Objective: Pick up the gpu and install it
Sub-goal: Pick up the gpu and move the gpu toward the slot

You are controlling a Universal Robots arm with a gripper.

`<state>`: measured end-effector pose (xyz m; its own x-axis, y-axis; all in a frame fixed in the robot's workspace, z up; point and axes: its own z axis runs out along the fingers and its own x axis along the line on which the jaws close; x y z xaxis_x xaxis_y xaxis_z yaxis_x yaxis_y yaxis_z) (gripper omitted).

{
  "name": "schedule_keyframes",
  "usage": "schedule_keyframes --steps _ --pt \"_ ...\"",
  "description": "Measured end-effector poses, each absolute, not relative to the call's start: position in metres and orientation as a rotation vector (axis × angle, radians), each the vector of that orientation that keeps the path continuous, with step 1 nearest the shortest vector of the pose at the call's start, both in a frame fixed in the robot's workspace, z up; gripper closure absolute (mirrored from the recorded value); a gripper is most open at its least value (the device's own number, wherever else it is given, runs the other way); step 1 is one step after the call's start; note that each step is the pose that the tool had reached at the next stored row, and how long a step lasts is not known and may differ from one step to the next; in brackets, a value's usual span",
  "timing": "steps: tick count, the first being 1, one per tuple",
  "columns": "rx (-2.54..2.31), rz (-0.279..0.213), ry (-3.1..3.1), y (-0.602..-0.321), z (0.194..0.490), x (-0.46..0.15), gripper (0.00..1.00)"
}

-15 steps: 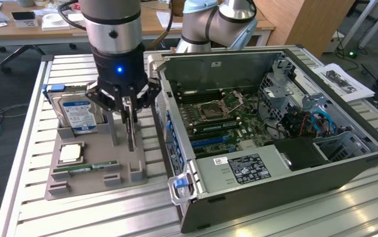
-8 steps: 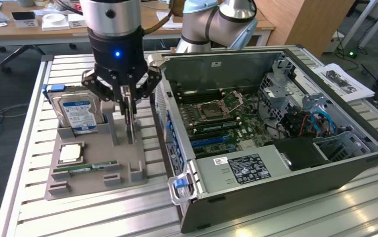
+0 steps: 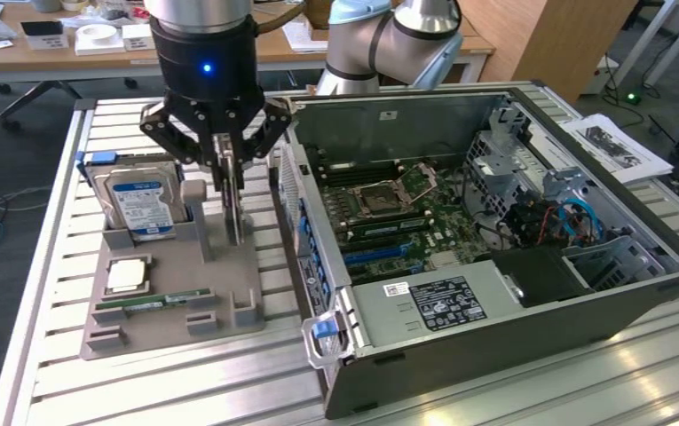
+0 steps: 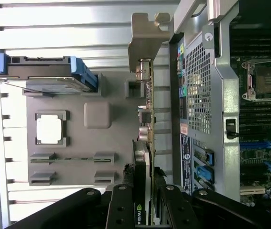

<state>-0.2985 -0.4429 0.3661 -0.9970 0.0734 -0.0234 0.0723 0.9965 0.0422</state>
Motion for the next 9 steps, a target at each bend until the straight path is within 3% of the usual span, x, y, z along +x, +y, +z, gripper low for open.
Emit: schedule_keyframes --steps 9 --pt "0.114 0.064 3.114 -0.443 0.383 -0.299 0.73"
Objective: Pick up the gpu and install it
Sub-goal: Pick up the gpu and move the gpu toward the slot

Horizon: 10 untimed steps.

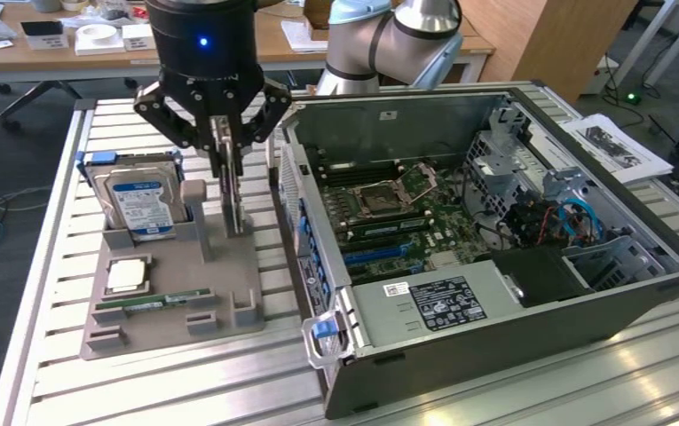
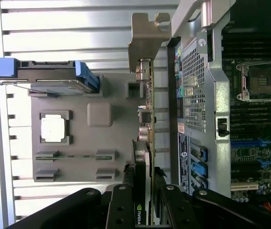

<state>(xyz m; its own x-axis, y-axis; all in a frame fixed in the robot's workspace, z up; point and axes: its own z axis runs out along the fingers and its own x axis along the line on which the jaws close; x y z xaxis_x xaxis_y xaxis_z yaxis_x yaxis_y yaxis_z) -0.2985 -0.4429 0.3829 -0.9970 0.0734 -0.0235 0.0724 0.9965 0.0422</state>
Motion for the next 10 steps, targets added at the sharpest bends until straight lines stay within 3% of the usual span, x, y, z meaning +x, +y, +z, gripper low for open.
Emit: schedule_keyframes --steps 10 --pt "0.114 0.064 3.114 -0.443 0.412 -0.299 0.73"
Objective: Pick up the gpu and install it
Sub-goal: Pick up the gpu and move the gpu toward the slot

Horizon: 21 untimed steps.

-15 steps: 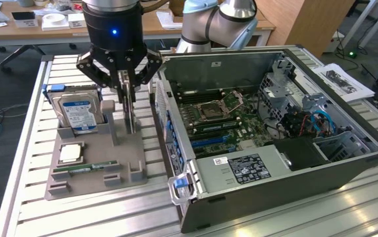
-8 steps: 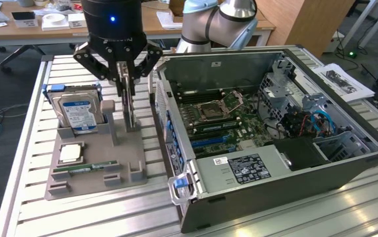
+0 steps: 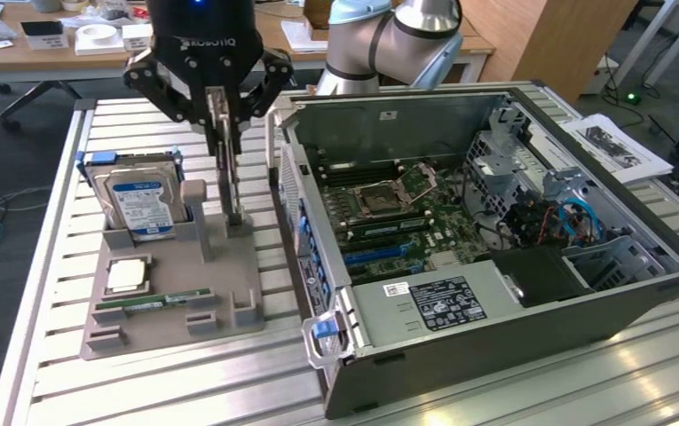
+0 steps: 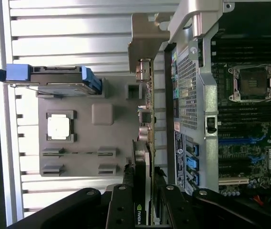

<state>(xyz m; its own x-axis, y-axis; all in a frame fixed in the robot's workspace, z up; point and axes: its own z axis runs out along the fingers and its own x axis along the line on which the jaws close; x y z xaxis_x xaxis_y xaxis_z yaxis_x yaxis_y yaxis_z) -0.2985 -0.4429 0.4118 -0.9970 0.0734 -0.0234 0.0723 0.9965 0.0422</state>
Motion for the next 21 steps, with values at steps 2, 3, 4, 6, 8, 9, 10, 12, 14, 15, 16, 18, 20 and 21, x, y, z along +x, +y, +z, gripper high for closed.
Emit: schedule_keyframes --steps 2,3,4,6,8,9,10,12,14,15,16,18,20,21 --pt "0.114 0.064 3.114 -0.443 0.428 -0.299 0.73" --pt "0.114 0.065 3.114 -0.443 0.427 -0.299 0.73" --pt "0.114 0.065 3.114 -0.443 0.427 -0.299 0.73" --pt "0.114 0.065 3.114 -0.443 0.428 -0.299 0.73" --pt "0.114 0.064 3.114 -0.443 0.428 -0.299 0.73" --pt "0.114 0.064 3.114 -0.443 0.428 -0.299 0.73" --pt "0.114 0.064 3.114 -0.443 0.428 -0.299 0.73" --pt "0.113 0.064 3.114 -0.443 0.428 -0.298 0.73" --pt "0.113 0.064 3.114 -0.443 0.428 -0.296 0.73" --pt "0.114 0.064 3.114 -0.443 0.428 -0.295 0.73" --pt "0.114 0.064 3.114 -0.443 0.428 -0.293 0.73" --pt "0.114 0.064 3.114 -0.443 0.428 -0.290 0.73" --pt "0.114 0.064 3.114 -0.443 0.428 -0.285 0.73" --pt "0.114 0.065 3.114 -0.443 0.428 -0.283 0.73"
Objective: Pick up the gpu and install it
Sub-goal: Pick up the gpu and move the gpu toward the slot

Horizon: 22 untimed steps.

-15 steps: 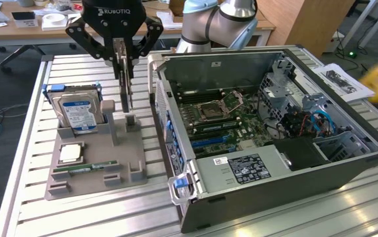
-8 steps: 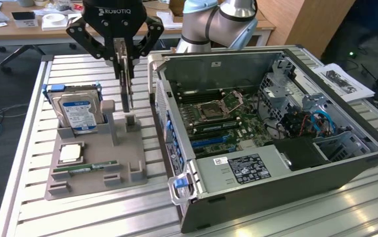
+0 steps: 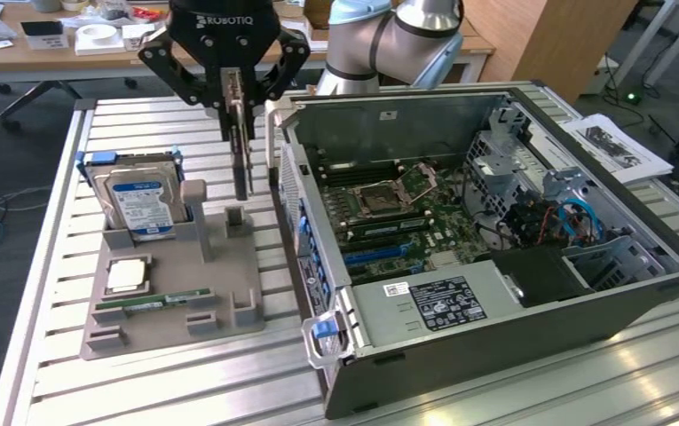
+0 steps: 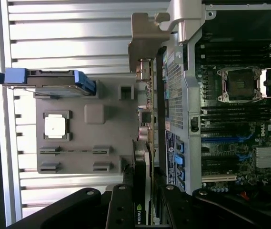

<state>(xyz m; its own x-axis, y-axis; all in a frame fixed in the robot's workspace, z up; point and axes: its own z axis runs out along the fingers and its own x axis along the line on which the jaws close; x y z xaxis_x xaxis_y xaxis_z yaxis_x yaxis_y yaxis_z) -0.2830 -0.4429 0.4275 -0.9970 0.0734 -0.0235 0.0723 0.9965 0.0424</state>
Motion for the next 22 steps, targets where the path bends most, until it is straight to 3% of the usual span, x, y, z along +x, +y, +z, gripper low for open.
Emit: schedule_keyframes --steps 22 --pt "0.114 0.069 3.114 -0.443 0.428 -0.223 0.73"
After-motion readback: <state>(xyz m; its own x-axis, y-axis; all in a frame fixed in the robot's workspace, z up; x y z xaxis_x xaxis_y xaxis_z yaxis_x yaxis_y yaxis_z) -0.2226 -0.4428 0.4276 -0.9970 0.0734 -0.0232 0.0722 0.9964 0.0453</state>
